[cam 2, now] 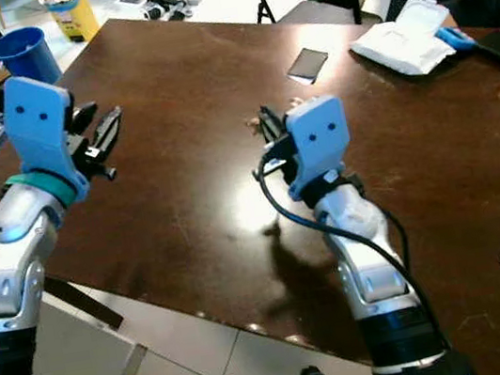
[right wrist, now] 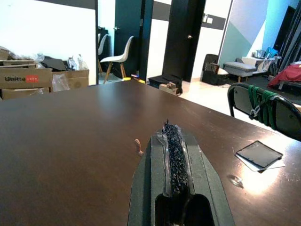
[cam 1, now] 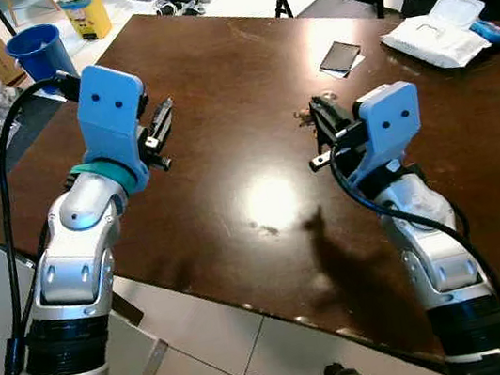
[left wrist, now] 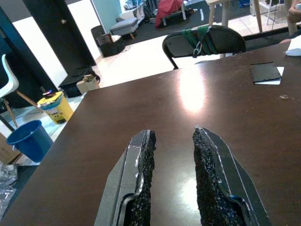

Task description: Hang keys on a hook

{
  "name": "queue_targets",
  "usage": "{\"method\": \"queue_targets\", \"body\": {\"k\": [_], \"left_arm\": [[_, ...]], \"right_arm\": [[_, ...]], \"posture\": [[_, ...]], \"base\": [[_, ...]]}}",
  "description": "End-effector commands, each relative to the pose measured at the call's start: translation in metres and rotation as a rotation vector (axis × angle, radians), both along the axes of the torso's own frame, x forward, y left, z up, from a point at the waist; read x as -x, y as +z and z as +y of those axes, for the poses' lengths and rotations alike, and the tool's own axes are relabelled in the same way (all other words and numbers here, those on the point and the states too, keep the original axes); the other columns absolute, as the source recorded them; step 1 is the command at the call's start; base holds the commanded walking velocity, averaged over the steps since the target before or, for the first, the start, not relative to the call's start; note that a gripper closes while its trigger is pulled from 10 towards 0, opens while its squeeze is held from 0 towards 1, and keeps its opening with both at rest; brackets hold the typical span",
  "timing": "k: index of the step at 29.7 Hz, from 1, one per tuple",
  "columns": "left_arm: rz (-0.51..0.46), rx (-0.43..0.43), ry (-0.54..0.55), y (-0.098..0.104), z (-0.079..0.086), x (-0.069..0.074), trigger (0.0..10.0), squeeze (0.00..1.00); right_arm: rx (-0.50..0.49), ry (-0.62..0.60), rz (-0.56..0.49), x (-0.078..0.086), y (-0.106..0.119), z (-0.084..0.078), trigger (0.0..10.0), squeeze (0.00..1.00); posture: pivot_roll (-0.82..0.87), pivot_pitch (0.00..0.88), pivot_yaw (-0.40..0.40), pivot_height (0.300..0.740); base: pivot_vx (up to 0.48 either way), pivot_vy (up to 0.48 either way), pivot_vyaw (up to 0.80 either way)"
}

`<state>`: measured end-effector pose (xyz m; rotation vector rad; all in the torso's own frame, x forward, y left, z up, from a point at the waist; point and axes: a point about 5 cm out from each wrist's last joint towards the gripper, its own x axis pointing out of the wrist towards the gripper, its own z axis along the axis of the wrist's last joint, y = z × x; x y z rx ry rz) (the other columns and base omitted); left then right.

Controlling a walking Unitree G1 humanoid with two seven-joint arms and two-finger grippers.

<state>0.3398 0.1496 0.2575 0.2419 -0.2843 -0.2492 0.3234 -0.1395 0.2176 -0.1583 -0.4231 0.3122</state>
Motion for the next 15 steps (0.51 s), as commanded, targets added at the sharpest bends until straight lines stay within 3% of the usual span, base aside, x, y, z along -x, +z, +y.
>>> {"method": "queue_targets", "body": {"k": [1,15], "left_arm": [[0.004,-0.001,0.008,-0.0014,0.0029,0.0009,10.0,0.00],[-0.014,0.012,0.008,0.0022,-0.0008,0.0032,10.0,0.00]], "right_arm": [[-0.010,0.012,-0.004,0.0029,-0.0003,0.0026,10.0,0.00],[-0.012,0.036,0.005,0.0018,-0.0015,0.0079,10.0,0.00]], "posture": [[0.00,0.071,0.137,0.740],[0.03,0.077,0.116,0.740]], "base": [[0.000,0.000,0.00],[0.000,0.000,0.00]]}}
